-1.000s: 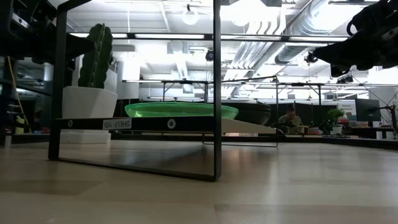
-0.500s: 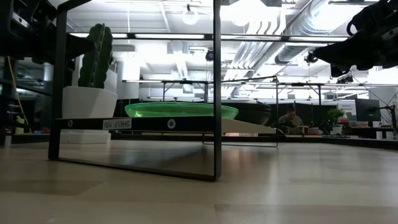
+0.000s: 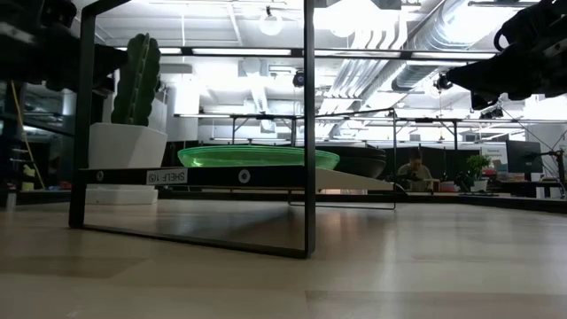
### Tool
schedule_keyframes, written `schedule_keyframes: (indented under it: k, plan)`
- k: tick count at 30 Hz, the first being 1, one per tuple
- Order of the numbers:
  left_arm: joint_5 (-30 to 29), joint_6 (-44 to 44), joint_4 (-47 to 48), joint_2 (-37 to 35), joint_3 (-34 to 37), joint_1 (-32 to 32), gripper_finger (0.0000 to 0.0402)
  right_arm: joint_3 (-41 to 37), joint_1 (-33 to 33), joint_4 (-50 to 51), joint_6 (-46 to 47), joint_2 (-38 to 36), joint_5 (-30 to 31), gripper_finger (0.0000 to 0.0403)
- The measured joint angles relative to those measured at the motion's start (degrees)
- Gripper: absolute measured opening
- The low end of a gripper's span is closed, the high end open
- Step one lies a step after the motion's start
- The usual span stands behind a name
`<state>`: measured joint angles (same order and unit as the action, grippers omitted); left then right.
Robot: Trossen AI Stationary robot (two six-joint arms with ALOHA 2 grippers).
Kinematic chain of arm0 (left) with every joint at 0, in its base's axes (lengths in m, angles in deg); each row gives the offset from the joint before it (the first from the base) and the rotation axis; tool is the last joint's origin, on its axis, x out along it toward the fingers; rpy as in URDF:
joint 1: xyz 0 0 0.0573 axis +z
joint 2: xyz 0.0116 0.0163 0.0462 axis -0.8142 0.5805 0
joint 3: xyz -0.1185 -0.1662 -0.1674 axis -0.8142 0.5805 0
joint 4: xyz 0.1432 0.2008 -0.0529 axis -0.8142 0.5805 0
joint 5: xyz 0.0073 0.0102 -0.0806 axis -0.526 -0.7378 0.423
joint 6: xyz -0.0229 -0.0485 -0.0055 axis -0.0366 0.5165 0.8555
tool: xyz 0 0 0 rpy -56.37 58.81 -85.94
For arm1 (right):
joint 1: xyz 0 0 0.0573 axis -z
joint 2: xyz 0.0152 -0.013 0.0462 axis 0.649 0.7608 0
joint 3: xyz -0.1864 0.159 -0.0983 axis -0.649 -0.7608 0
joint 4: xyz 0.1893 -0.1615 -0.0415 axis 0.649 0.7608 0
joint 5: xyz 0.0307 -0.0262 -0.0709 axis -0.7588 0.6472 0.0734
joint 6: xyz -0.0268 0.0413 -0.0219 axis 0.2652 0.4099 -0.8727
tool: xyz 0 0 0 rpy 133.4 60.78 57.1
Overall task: Place and stack plates onto a shelf
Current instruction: Return to Home Position
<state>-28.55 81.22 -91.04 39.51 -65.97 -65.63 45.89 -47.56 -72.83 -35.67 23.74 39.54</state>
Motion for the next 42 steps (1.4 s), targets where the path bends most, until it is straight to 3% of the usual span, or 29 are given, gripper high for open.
schedule_keyframes:
  k: [3,14,42]
  plan:
    - [8.80,-0.06,1.70,0.06,0.04,2.87,0.0003,0.00,0.00,0.00,0.00,0.00,0.00,0.0000]
    - [8.69,5.46,1.59,0.04,0.04,5.22,0.0003,0.00,-0.02,0.00,0.00,0.00,0.00,0.0000]
    - [8.63,5.46,1.55,0.61,0.04,5.21,0.0003,0.00,0.00,0.01,0.00,0.00,0.00,0.0000]
